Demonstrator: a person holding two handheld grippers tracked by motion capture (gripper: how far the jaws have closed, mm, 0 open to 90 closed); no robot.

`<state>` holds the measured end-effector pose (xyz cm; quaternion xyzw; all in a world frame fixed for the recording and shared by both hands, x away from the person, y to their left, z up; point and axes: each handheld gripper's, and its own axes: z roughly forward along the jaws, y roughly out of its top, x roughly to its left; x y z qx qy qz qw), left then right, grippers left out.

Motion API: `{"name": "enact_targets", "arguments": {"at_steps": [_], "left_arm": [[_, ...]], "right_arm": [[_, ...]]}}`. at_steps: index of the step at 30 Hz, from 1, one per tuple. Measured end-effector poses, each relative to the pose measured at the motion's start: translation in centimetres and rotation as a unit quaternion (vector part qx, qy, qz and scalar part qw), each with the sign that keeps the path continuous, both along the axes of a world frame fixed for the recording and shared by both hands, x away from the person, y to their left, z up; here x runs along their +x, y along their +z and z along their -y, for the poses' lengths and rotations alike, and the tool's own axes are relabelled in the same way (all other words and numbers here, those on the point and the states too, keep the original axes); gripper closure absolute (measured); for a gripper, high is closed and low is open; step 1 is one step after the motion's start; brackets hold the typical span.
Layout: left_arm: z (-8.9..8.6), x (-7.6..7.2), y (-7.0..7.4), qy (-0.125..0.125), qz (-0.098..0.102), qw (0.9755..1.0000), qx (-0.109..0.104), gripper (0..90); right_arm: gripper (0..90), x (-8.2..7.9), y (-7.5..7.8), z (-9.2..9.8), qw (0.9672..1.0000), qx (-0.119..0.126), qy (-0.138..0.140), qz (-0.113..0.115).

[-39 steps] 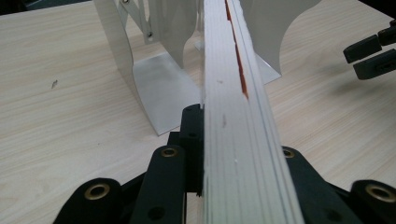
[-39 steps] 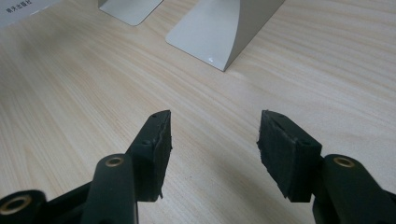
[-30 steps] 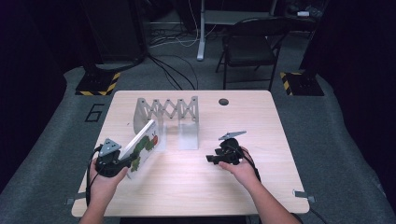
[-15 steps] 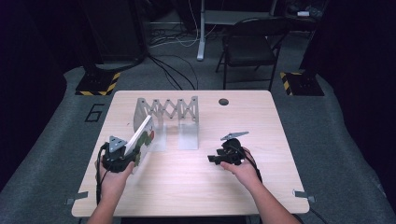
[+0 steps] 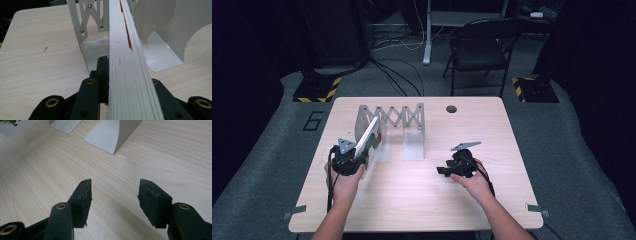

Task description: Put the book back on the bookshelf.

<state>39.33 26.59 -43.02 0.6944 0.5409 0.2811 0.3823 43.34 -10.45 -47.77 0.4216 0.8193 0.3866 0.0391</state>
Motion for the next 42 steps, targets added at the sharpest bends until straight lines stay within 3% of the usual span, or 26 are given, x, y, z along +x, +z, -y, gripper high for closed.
{"name": "enact_targets", "arguments": {"at_steps": [15, 19, 34, 35, 37, 42], "left_arm": [[0.2, 2.1, 0.0, 0.029, 0.003, 0.9996, 0.001, 75.7], [0.3, 2.4, -0.1, 0.028, -0.001, 0.9995, 0.013, 75.7], [0.7, 3.3, -1.2, 0.034, -0.009, 0.9992, 0.016, 75.6], [0.7, 3.4, -1.3, 0.035, -0.009, 0.9992, 0.016, 75.6], [0.8, 3.6, -1.5, 0.034, -0.011, 0.9992, 0.017, 75.6], [0.9, 3.9, -1.7, 0.031, -0.02, 0.9989, 0.029, 75.6]], "right_arm": [[44.1, 0.1, -0.1, 0.0, 1.0, -0.001, 0.0, 0.0], [44.1, 0.1, -0.1, 0.0, 1.0, -0.001, 0.0, 0.001], [44.1, 0.0, -0.1, 0.0, 1.0, 0.0, -0.001, -0.005], [44.1, 0.1, -0.1, 0.1, 1.0, 0.0, 0.001, 0.003], [44.1, 0.0, -0.1, 0.1, 1.0, -0.001, -0.002, -0.005], [44.1, 0.1, -0.1, 0.2, 1.0, 0.001, -0.001, 0.0]]}}
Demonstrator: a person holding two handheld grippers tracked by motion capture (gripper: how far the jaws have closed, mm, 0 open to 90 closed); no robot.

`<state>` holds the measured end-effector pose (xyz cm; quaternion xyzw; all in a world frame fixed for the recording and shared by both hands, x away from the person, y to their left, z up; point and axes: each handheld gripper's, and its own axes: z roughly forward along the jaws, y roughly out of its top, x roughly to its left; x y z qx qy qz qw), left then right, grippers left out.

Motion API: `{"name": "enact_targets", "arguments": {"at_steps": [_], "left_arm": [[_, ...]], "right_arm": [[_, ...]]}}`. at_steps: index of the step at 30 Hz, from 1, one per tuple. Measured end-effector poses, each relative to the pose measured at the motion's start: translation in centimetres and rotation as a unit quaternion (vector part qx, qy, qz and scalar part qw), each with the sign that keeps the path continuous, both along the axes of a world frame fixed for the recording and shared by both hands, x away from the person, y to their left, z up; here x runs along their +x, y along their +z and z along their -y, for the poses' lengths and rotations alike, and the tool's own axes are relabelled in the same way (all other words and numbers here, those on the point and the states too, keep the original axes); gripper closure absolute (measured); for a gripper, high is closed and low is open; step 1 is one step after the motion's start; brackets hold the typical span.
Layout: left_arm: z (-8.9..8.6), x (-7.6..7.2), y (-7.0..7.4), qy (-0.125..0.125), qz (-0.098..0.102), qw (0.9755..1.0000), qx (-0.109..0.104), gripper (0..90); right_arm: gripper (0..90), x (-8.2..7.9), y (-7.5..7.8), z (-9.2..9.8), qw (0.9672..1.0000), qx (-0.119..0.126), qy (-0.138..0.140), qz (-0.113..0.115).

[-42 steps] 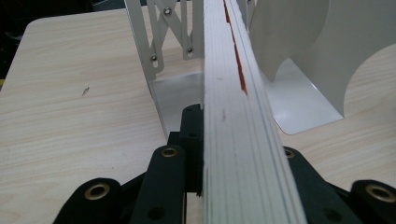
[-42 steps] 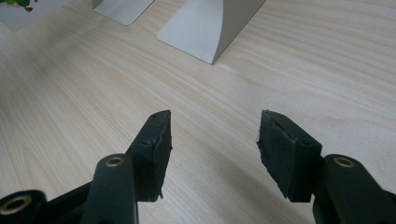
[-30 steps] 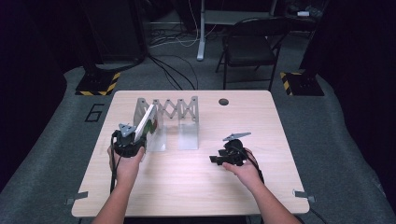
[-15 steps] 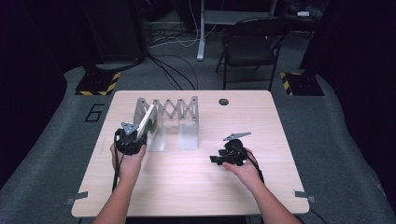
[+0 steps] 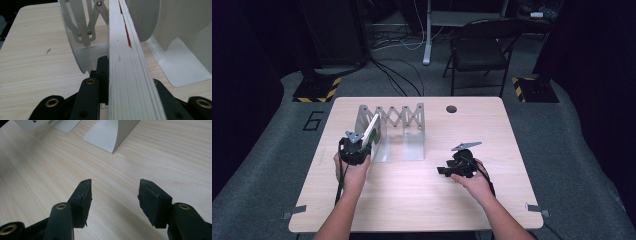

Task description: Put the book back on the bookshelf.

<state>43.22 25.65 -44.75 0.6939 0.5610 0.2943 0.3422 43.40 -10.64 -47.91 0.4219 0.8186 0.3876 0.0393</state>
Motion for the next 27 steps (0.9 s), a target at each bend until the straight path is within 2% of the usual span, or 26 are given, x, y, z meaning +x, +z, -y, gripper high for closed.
{"name": "enact_targets", "arguments": {"at_steps": [4, 12, 14, 27], "left_arm": [[0.04, 0.15, -0.1, 0.005, 0.002, 1.0, -0.004, 75.6], [0.24, 0.21, -0.39, 0.01, -0.003, 0.9999, 0.005, 75.4], [0.32, 0.22, -0.45, 0.011, -0.006, 0.9999, 0.007, 75.4], [0.33, 0.55, -0.79, 0.02, -0.013, 0.9997, 0.004, 75.1]], "right_arm": [[44.1, -0.01, 0.03, 0.06, 1.0, -0.001, -0.001, -0.001], [44.1, -0.02, 0.02, 0.03, 1.0, -0.001, 0.0, 0.0], [44.1, -0.09, 0.07, -0.01, 1.0, -0.002, -0.001, -0.006], [44.1, -0.1, 0.06, -0.01, 1.0, -0.001, -0.002, -0.007]]}}
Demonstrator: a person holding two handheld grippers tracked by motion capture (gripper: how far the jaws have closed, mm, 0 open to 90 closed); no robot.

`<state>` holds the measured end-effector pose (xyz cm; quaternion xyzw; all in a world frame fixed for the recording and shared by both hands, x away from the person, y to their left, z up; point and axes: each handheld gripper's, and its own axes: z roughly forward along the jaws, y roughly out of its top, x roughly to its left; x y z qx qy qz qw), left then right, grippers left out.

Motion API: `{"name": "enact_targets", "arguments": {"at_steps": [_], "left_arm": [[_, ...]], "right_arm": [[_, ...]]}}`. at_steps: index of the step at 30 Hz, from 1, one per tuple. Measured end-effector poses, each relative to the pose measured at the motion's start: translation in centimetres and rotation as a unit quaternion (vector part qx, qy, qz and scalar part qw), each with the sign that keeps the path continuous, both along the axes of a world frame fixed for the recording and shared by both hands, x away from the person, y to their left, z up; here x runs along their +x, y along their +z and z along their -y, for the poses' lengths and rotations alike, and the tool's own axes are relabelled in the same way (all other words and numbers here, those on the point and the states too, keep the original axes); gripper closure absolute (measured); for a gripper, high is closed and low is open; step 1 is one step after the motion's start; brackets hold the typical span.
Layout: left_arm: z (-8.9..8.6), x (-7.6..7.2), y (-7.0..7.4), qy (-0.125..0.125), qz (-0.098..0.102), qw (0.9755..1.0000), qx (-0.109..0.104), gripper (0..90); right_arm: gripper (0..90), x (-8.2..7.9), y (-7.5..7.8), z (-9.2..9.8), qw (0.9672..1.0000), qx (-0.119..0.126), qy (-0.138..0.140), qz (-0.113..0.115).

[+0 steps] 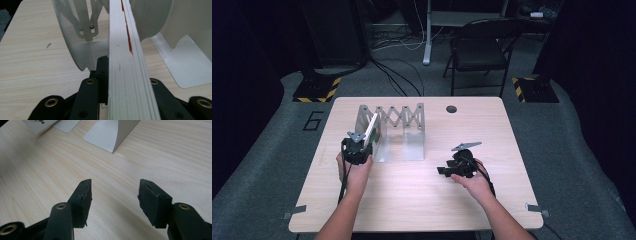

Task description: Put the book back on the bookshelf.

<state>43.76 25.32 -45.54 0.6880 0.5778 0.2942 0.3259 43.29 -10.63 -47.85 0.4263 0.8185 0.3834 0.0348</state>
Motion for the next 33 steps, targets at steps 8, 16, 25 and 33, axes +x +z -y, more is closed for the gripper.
{"name": "enact_targets", "arguments": {"at_steps": [8, 16, 25, 33], "left_arm": [[0.07, -0.07, -0.6, 0.002, -0.005, 1.0, 0.005, 74.2], [-0.07, -0.03, -0.61, 0.001, -0.004, 1.0, 0.007, 73.2], [-0.11, -0.08, -0.64, 0.0, -0.005, 1.0, 0.007, 72.6], [-0.21, -0.07, -0.73, -0.002, -0.001, 1.0, 0.007, 71.6]], "right_arm": [[44.1, 0.04, -0.03, -0.01, 1.0, -0.002, 0.003, 0.004], [44.1, 0.06, -0.08, -0.07, 1.0, -0.002, 0.002, 0.001], [44.1, -0.02, -0.12, 0.04, 1.0, -0.002, 0.001, 0.004], [44.1, -0.03, -0.21, 0.01, 1.0, -0.004, 0.002, 0.002]]}}
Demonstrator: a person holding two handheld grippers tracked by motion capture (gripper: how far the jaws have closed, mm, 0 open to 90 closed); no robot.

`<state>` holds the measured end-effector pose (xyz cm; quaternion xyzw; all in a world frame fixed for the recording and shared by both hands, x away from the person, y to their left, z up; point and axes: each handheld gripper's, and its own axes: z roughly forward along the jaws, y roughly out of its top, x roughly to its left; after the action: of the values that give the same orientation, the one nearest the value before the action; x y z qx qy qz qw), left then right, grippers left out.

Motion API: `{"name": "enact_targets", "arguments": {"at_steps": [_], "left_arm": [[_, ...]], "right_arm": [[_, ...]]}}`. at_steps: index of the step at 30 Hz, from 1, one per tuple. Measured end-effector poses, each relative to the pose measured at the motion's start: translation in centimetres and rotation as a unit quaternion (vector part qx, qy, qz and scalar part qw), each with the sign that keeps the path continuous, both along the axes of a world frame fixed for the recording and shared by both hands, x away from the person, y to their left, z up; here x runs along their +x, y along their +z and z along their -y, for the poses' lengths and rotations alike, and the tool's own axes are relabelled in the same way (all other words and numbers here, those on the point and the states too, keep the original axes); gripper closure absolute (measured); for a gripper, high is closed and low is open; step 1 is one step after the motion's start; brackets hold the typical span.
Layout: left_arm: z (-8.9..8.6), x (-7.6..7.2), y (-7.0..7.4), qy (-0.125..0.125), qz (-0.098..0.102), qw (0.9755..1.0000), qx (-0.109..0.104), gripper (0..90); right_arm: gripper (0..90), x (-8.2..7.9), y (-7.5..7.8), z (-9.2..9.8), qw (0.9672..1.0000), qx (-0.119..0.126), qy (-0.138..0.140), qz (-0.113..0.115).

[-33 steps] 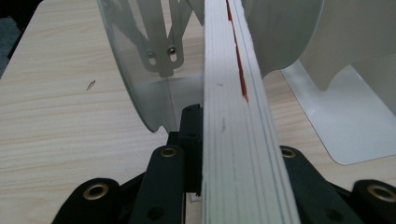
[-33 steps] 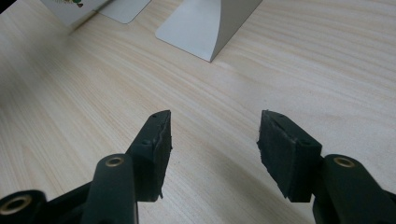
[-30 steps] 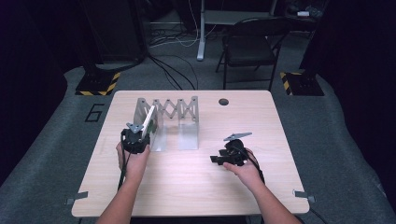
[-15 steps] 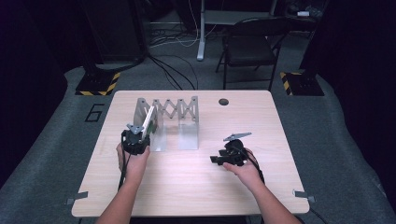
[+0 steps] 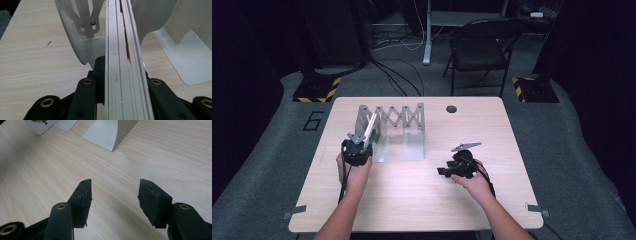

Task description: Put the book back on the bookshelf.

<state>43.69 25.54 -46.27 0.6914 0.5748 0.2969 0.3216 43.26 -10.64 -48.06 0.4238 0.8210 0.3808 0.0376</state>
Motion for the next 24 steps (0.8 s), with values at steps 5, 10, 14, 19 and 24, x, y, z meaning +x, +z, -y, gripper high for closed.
{"name": "enact_targets", "arguments": {"at_steps": [5, 10, 14, 19, 24], "left_arm": [[-0.11, -0.01, 0.01, 0.001, -0.001, 1.0, -0.002, 70.7], [-0.2, 0.0, -0.02, 0.0, 0.002, 1.0, -0.002, 70.3], [-0.19, -0.01, -0.02, 0.0, 0.002, 1.0, -0.002, 70.3], [-0.18, -0.15, 0.11, 0.0, 0.004, 1.0, -0.003, 69.5], [-0.2, -0.48, 0.51, 0.004, 0.021, 0.9997, -0.014, 65.7]], "right_arm": [[44.1, -0.07, 0.01, -0.1, 1.0, 0.001, -0.001, 0.002], [44.1, -0.08, 0.0, -0.07, 1.0, 0.001, -0.001, 0.002], [44.1, -0.07, 0.0, -0.07, 1.0, 0.001, -0.002, -0.001], [44.1, 0.0, -0.03, -0.04, 1.0, -0.001, 0.001, 0.002], [44.0, -0.03, 0.01, -0.03, 1.0, -0.001, -0.001, -0.002]]}}
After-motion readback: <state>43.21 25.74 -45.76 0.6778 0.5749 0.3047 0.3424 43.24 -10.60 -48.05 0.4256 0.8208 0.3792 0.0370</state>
